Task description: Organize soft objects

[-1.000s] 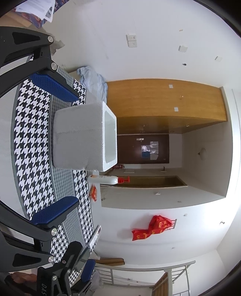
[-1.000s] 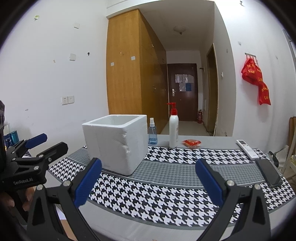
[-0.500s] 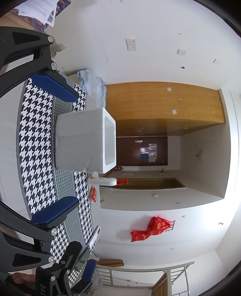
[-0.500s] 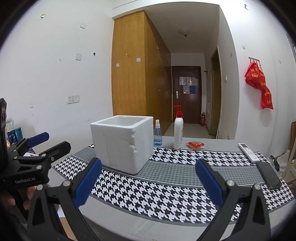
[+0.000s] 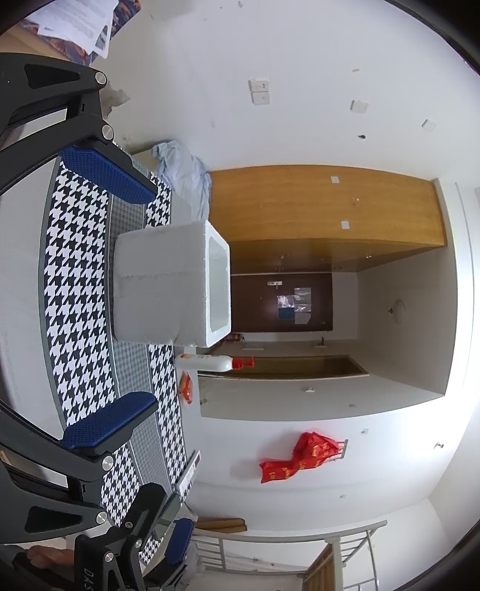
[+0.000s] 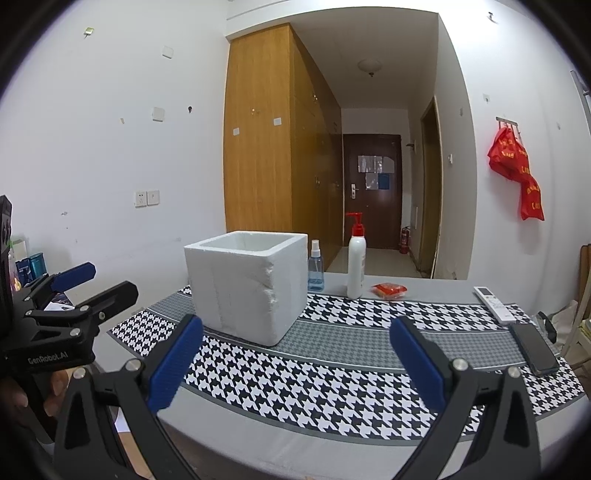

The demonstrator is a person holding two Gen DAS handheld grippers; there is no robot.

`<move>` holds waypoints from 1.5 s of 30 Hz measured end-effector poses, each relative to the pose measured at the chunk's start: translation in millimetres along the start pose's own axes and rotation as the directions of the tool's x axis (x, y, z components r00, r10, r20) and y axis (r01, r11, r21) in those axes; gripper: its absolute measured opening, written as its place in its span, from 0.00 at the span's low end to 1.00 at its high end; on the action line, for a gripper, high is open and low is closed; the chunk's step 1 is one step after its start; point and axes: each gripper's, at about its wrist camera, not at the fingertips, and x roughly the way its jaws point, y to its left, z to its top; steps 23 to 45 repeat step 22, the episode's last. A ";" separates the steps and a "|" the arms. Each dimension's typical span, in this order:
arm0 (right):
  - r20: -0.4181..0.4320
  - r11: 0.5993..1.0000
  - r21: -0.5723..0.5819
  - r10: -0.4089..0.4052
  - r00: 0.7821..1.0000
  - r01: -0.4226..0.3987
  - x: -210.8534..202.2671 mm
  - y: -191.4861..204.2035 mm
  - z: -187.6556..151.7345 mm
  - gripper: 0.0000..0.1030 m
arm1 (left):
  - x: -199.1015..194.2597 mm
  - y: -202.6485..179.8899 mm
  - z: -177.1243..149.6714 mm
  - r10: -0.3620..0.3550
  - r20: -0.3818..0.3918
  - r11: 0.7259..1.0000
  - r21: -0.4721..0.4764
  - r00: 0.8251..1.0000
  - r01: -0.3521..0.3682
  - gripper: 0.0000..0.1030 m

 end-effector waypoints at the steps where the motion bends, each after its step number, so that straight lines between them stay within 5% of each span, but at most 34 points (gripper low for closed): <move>1: -0.001 1.000 0.001 0.002 1.000 -0.002 0.1 0.2 -0.2 0.99 | -0.7 -0.5 0.0 0.000 0.001 1.000 0.002 1.000 0.000 0.99; 45: -0.008 1.000 -0.005 -0.007 1.000 0.007 1.1 -0.9 -0.9 0.99 | -1.8 -0.7 -1.1 -0.007 0.003 1.000 0.007 1.000 0.007 0.99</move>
